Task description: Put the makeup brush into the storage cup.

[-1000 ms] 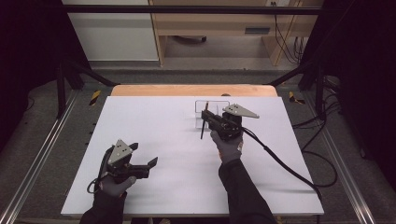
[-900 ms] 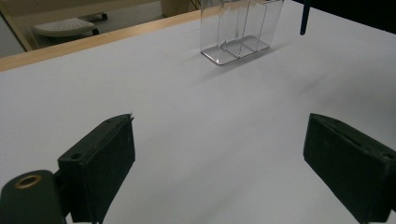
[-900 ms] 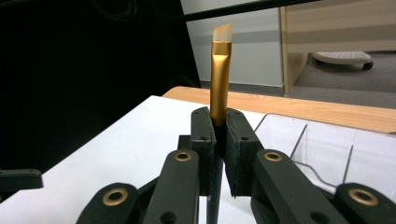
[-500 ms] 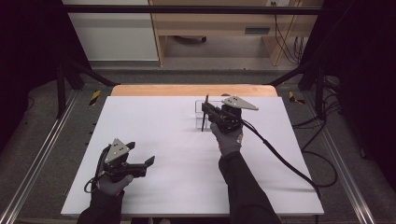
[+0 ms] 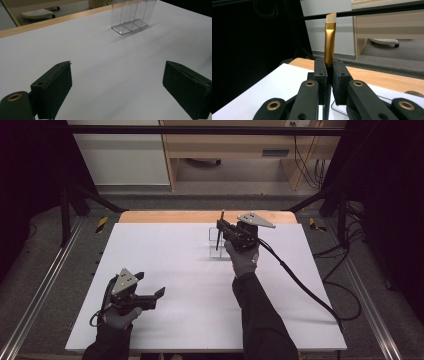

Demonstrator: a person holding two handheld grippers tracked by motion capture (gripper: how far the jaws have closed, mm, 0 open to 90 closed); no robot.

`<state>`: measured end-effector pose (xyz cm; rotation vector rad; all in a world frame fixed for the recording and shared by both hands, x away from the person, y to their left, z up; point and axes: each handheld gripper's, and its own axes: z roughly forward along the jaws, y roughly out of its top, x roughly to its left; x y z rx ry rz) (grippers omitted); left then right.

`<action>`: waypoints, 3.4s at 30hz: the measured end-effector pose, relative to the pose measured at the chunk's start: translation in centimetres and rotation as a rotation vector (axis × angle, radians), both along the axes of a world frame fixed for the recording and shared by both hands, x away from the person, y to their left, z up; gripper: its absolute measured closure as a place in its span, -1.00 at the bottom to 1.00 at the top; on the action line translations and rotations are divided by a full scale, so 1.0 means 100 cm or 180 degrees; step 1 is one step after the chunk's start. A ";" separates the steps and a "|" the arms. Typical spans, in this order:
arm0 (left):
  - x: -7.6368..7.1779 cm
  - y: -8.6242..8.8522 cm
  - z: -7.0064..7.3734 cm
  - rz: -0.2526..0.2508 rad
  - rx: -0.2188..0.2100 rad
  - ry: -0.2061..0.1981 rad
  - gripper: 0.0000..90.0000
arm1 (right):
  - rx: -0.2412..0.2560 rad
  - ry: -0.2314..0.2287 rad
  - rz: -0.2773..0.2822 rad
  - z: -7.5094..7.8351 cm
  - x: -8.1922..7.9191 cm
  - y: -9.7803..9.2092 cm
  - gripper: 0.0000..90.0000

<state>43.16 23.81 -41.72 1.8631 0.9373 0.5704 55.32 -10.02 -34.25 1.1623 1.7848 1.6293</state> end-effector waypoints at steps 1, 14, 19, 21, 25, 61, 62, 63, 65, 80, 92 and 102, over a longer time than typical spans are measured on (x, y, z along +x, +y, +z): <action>0.000 0.000 0.000 0.0003 -0.0003 0.0001 -0.82 | -0.0008 0.0005 -0.0006 0.000 0.001 0.000 0.86; 0.000 -0.001 -0.001 -0.0005 0.0011 0.0015 -0.82 | -0.0026 0.0015 -0.0144 -0.002 0.017 0.002 0.86; 0.000 -0.002 -0.002 -0.0027 0.0039 0.0017 -0.82 | -0.0033 0.0006 -0.0191 -0.004 0.020 0.003 0.86; 0.000 -0.002 -0.002 -0.0024 0.0039 0.0022 -0.82 | -0.0012 0.0009 -0.0197 -0.003 0.023 0.002 0.86; 0.001 -0.002 -0.003 -0.0025 0.0046 0.0026 -0.82 | -0.0038 0.0005 -0.0230 -0.003 0.027 0.002 0.86; 0.000 -0.003 -0.003 -0.0074 0.0036 0.0017 -0.82 | -0.0068 0.0051 -0.0415 -0.015 0.058 0.007 0.86; 0.000 -0.003 -0.003 -0.0074 0.0035 0.0018 -0.82 | -0.0081 0.0047 -0.0417 -0.016 0.058 0.008 0.86; 0.000 -0.003 -0.003 -0.0074 0.0036 0.0016 -0.82 | -0.0089 0.0055 -0.0416 -0.017 0.059 0.009 0.86; 0.000 -0.003 -0.003 -0.0077 0.0032 0.0010 -0.82 | -0.0116 0.0056 -0.0432 -0.020 0.060 0.010 0.86; -0.001 -0.002 -0.001 -0.0077 0.0023 -0.0019 -0.82 | -0.0249 0.0169 -0.0425 -0.040 0.063 0.021 0.86; -0.001 -0.002 -0.001 -0.0078 0.0023 -0.0022 -0.82 | -0.0335 0.0226 -0.0396 -0.050 0.060 0.028 0.86; -0.002 -0.003 -0.001 -0.0092 0.0030 -0.0021 -0.82 | -0.0352 0.0320 -0.0406 -0.060 0.057 0.028 0.85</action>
